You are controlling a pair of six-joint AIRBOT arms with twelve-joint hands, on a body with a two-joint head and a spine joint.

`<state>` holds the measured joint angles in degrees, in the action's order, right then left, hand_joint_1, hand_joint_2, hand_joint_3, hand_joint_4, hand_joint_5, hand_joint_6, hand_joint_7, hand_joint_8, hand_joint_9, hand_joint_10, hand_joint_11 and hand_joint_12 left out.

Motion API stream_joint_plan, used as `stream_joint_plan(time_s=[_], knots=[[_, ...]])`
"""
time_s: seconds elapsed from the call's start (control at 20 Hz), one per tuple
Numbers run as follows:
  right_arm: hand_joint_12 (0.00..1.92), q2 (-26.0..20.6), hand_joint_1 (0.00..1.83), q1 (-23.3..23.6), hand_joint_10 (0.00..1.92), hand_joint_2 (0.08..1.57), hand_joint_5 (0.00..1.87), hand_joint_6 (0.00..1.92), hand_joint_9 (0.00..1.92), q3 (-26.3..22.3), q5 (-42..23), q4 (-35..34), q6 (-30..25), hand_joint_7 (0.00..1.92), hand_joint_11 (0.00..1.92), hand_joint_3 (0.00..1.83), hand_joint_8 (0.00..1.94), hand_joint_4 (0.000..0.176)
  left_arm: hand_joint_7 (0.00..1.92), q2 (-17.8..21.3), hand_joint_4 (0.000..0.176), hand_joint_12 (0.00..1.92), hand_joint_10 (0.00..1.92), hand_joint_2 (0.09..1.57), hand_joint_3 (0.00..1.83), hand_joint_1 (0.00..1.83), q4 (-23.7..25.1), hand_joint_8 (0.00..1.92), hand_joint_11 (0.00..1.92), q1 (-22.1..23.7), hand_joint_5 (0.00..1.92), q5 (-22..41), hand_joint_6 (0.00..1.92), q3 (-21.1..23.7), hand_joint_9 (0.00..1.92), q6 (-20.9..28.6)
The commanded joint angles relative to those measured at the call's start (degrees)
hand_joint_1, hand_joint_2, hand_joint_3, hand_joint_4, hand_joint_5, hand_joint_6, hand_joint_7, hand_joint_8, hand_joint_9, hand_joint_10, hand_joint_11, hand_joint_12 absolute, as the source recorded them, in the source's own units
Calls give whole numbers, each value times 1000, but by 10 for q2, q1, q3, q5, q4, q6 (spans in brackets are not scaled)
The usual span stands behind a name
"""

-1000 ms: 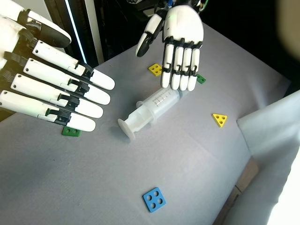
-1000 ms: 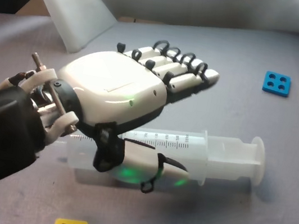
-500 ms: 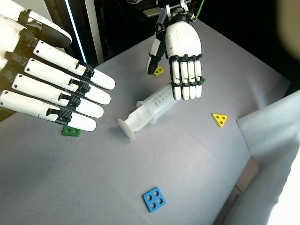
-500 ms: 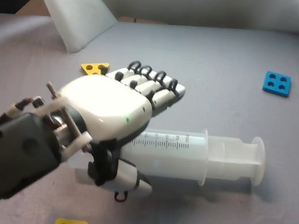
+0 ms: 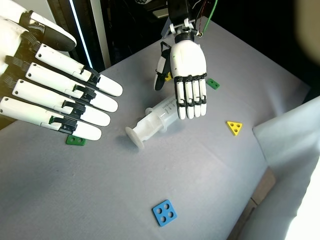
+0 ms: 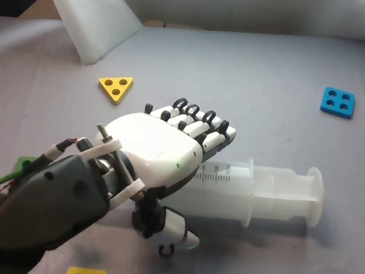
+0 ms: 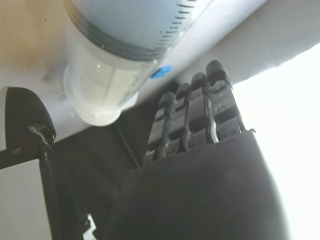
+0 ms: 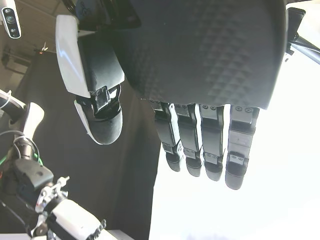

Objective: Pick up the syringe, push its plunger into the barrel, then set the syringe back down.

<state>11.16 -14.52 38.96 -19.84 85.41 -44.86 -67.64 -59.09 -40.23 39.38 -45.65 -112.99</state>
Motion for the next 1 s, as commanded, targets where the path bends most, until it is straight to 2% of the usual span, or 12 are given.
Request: stream_joint_plan(time_s=[0.0,0.3,0.6,0.7,0.8,0.85,0.9,0.95], knots=[[318,-1,0,7,2,1369,140,1,86,-1,-5,-23,-3,115,0,1,1,0,0,-4,0,130,0,999,1,806,24,0,0,3,0,36,0,-6,3,-4],[341,-1,0,7,5,1374,154,4,101,-3,-2,-23,-4,127,0,3,2,0,2,-30,0,200,2,979,0,842,-10,0,0,-4,8,37,2,-39,17,-15],[359,-1,0,4,2,1378,158,2,104,-26,34,-23,-11,132,0,3,3,0,44,-40,0,223,7,1000,4,856,-23,6,0,-14,44,42,5,-46,49,-15],[387,-1,0,1,3,1373,169,4,109,-32,90,-24,-74,140,0,0,3,0,81,-44,0,300,9,1014,4,894,-24,8,0,-19,79,42,9,-47,77,-12],[373,-1,0,0,1,1374,169,1,109,-32,151,-24,-191,137,0,1,2,0,104,-49,0,340,10,1027,5,920,-21,7,0,-23,108,46,10,-47,96,-7],[344,-1,0,0,0,1379,162,1,105,-33,179,-24,-252,132,0,2,1,0,184,-50,0,539,23,1077,10,916,-20,13,0,-25,173,47,14,-47,178,-3],[344,0,0,-1,0,1379,162,1,105,-36,206,-24,-303,132,0,2,1,0,184,-52,0,539,23,1077,10,916,-19,13,0,-26,173,48,14,-47,178,-1],[344,0,0,-1,2,1376,173,5,110,-41,230,-24,-340,139,0,1,3,0,253,-53,0,682,39,1102,12,921,-19,23,0,-26,233,49,25,-47,247,-1]])
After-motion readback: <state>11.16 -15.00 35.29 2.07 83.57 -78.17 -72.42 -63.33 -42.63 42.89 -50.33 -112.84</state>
